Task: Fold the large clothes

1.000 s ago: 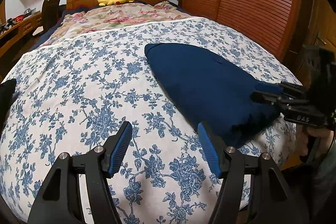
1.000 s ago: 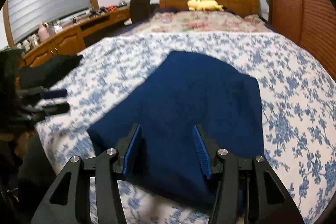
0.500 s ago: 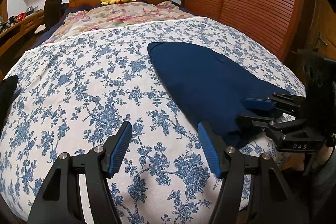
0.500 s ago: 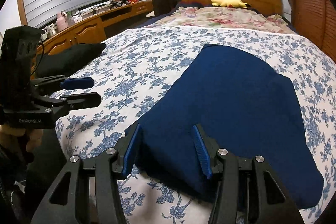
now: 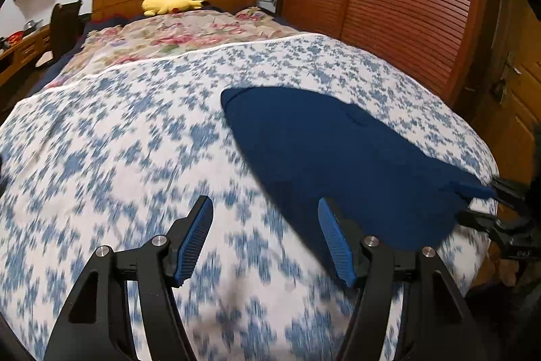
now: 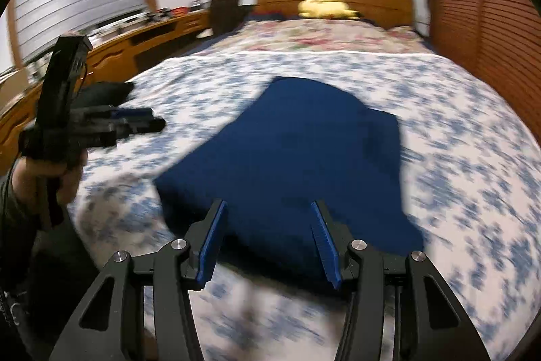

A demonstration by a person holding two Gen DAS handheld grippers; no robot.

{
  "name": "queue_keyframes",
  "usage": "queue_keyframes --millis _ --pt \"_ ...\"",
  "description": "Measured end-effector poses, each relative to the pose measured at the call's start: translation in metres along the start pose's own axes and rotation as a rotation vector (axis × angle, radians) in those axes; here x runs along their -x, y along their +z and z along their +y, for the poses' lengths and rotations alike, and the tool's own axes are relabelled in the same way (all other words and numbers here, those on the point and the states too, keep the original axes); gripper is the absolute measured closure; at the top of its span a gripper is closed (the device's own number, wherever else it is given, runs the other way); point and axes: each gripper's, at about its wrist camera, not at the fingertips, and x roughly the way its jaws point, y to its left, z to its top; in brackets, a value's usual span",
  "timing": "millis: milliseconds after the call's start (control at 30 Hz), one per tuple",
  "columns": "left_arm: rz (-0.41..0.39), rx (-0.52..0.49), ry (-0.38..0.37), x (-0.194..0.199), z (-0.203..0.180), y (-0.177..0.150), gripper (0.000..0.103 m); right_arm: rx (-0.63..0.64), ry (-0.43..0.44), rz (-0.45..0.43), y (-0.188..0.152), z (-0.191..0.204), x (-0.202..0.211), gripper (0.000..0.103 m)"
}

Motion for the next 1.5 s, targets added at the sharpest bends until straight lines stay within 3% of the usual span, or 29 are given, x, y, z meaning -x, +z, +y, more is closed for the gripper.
queue_keyframes --millis 267,367,800,1033,1333,1500 --pt "0.014 -0.055 -0.006 -0.056 0.0 0.045 0.041 -0.119 -0.097 0.004 -0.04 -0.03 0.025 0.051" --pt "0.026 -0.065 0.008 -0.076 0.001 0.058 0.041 -0.162 -0.092 0.018 -0.049 -0.038 0.023 0.051" --pt "0.066 -0.021 0.031 -0.145 0.02 0.103 0.042 -0.189 -0.042 0.058 -0.033 -0.037 -0.018 0.051" --pt "0.13 0.017 0.048 -0.185 0.038 0.107 0.041 -0.214 -0.055 0.06 -0.032 -0.038 -0.036 0.051" --pt "0.182 0.076 -0.009 -0.205 0.048 0.101 0.042 -0.249 -0.036 0.064 -0.03 -0.042 -0.044 0.05" --pt "0.194 0.081 -0.027 -0.207 0.048 0.106 0.058 -0.258 -0.031 0.062 -0.029 -0.044 -0.047 0.051"
